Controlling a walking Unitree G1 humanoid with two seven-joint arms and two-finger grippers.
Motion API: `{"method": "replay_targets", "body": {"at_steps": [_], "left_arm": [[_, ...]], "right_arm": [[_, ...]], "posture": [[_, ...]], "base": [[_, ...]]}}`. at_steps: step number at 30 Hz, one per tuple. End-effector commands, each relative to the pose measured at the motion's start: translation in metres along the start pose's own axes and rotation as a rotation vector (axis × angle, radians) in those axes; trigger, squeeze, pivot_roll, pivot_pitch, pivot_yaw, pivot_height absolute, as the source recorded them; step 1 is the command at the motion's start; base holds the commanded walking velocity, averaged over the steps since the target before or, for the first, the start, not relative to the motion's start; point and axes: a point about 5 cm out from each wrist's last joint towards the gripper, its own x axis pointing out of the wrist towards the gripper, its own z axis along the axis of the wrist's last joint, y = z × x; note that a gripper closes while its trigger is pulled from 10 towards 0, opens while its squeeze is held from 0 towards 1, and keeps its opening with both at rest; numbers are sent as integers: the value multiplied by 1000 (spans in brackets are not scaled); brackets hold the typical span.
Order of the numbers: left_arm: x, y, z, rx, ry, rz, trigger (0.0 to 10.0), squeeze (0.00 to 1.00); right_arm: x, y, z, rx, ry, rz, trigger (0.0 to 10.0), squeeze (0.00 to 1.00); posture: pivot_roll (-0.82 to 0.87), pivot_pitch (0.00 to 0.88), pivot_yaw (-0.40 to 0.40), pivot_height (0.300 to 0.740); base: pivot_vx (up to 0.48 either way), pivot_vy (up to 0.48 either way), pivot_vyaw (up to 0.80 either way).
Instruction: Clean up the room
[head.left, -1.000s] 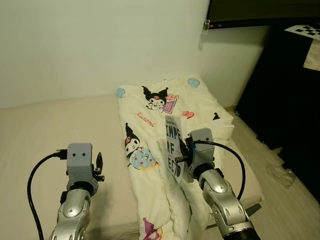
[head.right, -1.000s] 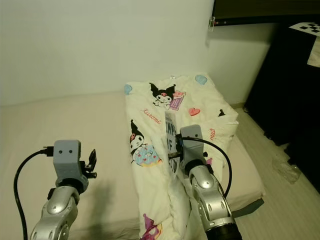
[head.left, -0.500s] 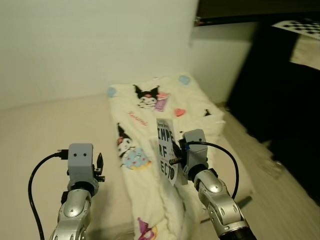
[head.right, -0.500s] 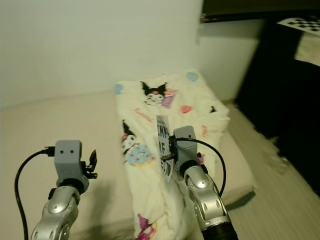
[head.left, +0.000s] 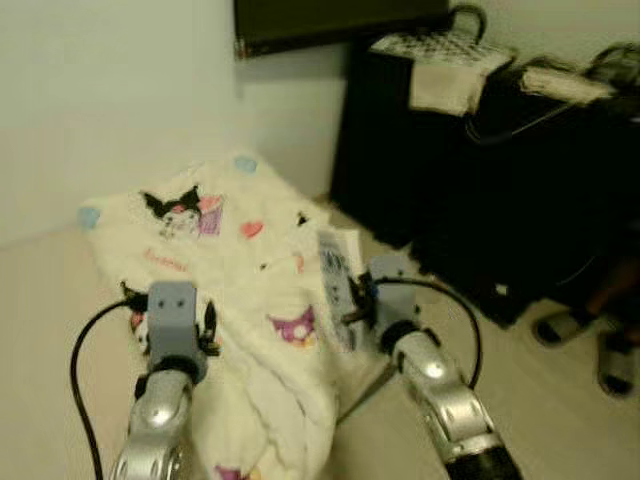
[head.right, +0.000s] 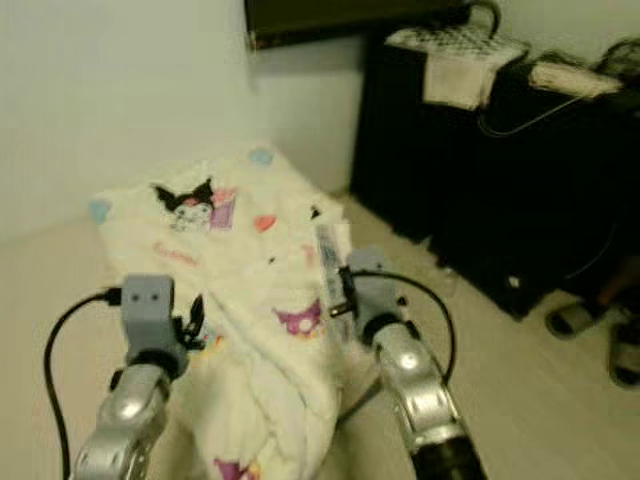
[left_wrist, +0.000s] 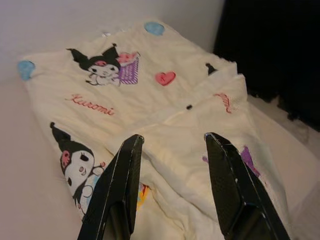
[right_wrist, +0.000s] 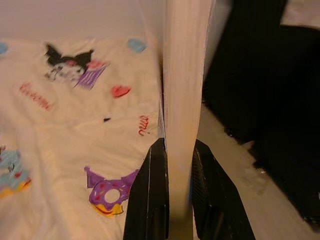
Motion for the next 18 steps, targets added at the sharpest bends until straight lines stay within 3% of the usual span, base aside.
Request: {"method": "replay_targets", "body": {"at_steps": [1,12,18], "left_arm": [[-1,-1,-3,19,13,3,10000,0],[-6,0,-8,23,25,5,10000,0],[-4,-3,-8,8,31,-15,10000,0]], "right_arm": [[0,2,4,-6,-19,14,10000,0],[1,7,5,-49,-13,52,10000,0],[1,6,6,2,-26,21,10000,0]], "posture": [[-59,101,-54,740],[-60,101,-63,740],[-62,103,-50,740]], "base": [[0,0,-800],[0,0,-800],[0,0,-800]]}}
